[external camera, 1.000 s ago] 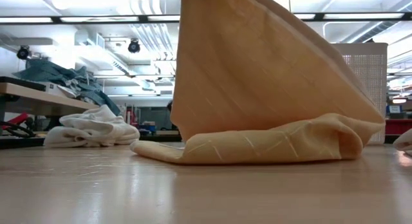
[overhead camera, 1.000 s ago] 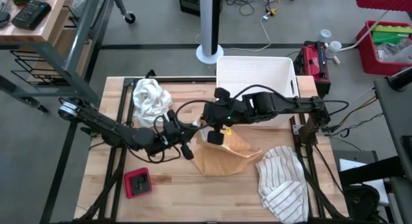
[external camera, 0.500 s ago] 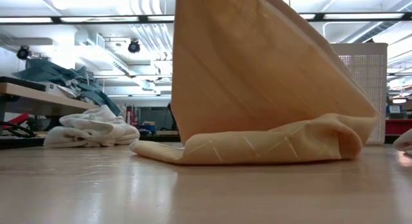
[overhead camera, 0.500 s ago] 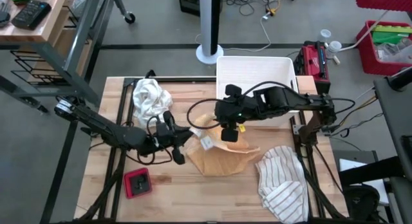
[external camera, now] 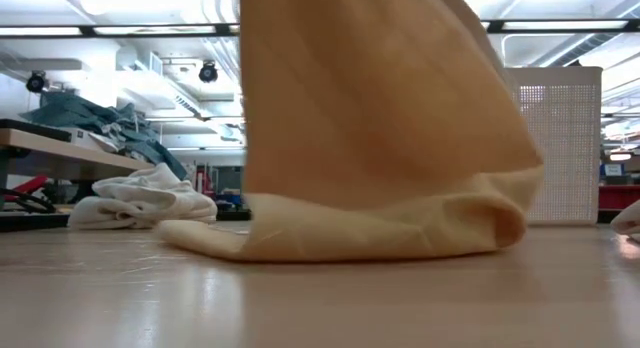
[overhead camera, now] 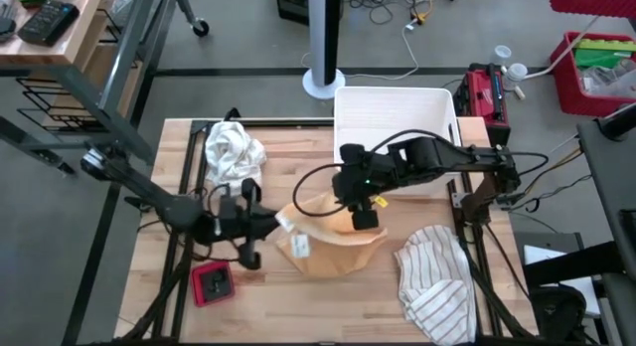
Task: Fold towel
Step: Fold the yellow kitchen towel
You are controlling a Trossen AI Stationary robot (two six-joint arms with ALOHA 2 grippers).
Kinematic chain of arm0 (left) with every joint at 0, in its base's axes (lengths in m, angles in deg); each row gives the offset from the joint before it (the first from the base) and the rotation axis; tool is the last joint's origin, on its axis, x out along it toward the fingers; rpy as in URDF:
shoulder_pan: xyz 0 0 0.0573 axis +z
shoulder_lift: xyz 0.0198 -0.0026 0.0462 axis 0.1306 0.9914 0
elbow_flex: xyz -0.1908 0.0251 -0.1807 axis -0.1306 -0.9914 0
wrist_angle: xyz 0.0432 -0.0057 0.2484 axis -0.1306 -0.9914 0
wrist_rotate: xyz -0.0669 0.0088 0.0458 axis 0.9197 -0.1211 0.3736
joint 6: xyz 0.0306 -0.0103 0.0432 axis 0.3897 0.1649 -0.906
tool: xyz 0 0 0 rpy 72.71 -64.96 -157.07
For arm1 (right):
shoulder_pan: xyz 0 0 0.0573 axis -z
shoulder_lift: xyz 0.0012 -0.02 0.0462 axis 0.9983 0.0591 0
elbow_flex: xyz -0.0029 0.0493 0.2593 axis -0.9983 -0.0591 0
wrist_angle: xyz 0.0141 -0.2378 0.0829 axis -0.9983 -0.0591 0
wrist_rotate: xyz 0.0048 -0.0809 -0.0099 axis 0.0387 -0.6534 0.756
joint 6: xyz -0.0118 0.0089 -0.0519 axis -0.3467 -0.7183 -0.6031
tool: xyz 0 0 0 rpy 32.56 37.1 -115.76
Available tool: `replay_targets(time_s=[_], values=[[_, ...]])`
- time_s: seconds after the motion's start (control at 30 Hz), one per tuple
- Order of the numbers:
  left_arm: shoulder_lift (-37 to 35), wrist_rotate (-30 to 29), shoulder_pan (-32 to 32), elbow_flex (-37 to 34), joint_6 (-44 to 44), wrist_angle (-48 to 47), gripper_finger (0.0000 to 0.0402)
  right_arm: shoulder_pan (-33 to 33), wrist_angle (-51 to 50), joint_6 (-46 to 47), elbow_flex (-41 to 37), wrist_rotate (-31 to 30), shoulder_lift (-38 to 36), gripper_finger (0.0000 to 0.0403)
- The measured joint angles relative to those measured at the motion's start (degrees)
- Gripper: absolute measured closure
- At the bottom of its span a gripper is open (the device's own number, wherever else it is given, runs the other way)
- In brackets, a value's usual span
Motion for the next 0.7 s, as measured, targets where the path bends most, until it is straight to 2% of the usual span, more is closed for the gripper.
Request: replay_targets(time_s=[0.23,0.7], values=[[-2.2,-2.9,-4.7,0.0,-3.0,0.1,0.0401,0.0,10.1,-0.7,-2.6,6.2,0.2,0.0229],[-2.1,-3.5,-5.3,0.0,-3.8,0.3,0.0401,-0.2,28.7,-3.0,-7.6,7.5,0.2,0.0227]])
